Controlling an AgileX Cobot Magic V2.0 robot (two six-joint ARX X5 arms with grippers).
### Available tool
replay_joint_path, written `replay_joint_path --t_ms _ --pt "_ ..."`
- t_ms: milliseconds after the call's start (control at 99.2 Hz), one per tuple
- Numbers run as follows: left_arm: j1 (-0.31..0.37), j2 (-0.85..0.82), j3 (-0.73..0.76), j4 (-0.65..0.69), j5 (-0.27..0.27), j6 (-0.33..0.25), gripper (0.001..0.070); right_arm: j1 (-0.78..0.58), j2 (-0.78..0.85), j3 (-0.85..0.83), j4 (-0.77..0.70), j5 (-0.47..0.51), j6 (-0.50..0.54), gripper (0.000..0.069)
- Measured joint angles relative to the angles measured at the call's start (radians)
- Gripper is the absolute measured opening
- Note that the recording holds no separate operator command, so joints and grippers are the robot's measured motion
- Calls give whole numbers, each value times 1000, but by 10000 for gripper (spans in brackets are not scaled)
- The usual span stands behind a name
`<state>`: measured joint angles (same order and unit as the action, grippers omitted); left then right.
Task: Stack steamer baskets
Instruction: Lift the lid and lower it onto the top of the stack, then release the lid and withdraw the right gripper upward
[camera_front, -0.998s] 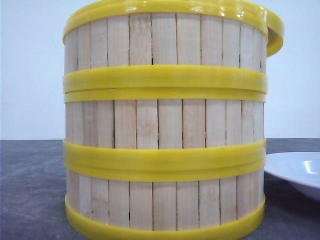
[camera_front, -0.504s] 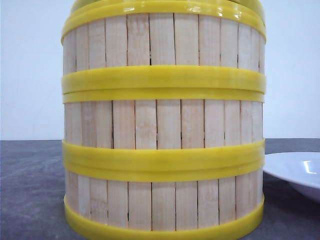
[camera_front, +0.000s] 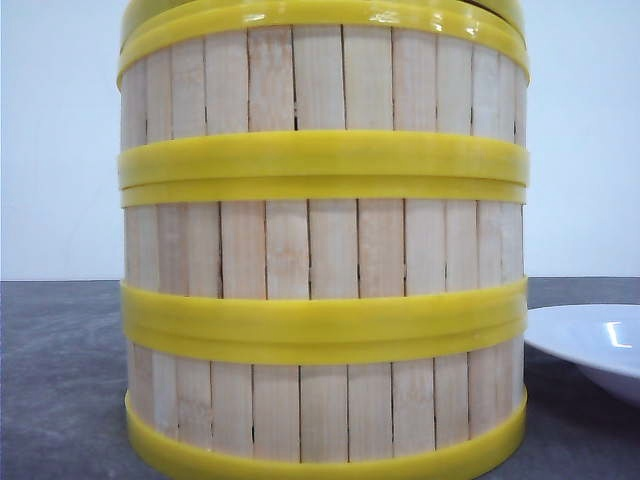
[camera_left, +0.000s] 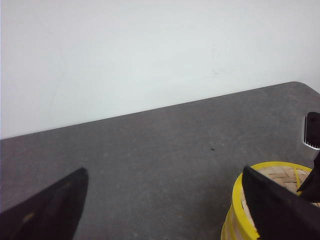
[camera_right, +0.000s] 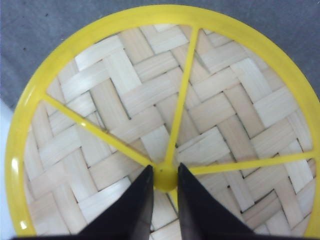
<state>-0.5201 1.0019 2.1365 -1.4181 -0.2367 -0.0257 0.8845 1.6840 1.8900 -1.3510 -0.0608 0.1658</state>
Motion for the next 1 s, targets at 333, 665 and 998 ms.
replay_joint_path --t_ms 333,665,998 --pt "0 0 0 0 0 0 587 51 -1 6 0 3 4 50" --pt "0 0 0 0 0 0 587 51 -1 6 0 -16 7 163" --pt "0 0 0 0 0 0 587 63 -10 16 -1 46 16 402"
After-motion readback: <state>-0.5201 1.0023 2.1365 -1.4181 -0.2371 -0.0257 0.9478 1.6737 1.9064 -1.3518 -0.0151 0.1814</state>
